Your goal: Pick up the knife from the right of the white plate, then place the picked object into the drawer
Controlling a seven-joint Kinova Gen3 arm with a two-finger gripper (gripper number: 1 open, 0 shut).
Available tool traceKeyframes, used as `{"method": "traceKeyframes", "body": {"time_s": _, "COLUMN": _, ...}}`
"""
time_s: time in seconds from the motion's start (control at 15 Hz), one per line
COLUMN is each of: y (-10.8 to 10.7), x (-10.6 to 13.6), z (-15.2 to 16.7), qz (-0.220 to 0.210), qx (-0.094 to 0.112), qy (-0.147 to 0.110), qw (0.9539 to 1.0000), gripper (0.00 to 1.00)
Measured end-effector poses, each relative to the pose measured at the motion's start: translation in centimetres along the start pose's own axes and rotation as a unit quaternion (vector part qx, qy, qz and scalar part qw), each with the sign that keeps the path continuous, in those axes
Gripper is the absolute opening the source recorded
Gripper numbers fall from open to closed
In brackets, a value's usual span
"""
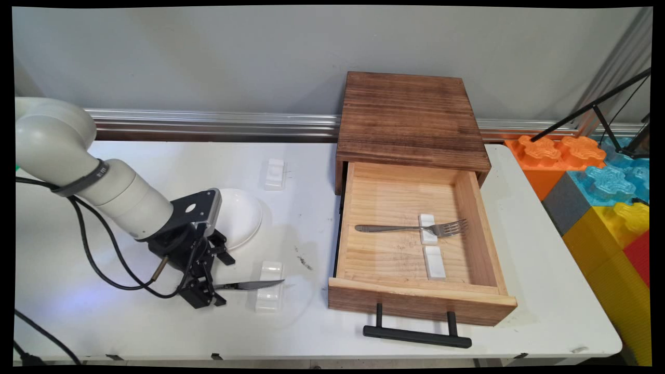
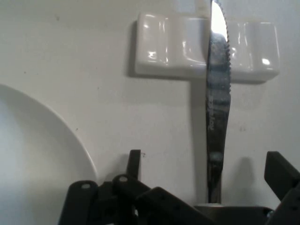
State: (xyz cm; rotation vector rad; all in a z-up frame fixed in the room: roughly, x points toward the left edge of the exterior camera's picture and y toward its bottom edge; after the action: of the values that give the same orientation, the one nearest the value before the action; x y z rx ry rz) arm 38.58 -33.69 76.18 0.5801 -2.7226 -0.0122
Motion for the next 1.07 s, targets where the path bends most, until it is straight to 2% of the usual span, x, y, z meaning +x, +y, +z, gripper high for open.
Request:
{"method": "traceKeyframes", "body": {"time_s": 0.2, "y": -0.13, "x": 0.02, "z": 0.21, "qz": 0.0, "qx": 0.001, "qy": -0.001, "qw": 1.0, "gripper": 1.0}}
{"method": "traceKeyframes", "body": {"time_s": 0.27, "y": -0.16, "x": 0.01, "z": 0.25, "qz": 0.0, "qx": 0.001, "qy": -0.002, "qw": 1.0, "gripper": 0.0}}
{"method": "traceKeyframes", "body": {"time_s": 1.07, "y": -0.29, "x": -0.17, "z": -0.57, "qz": -0.006, "qx": 0.001, "qy": -0.009, "qw": 0.9999, "gripper": 0.0}}
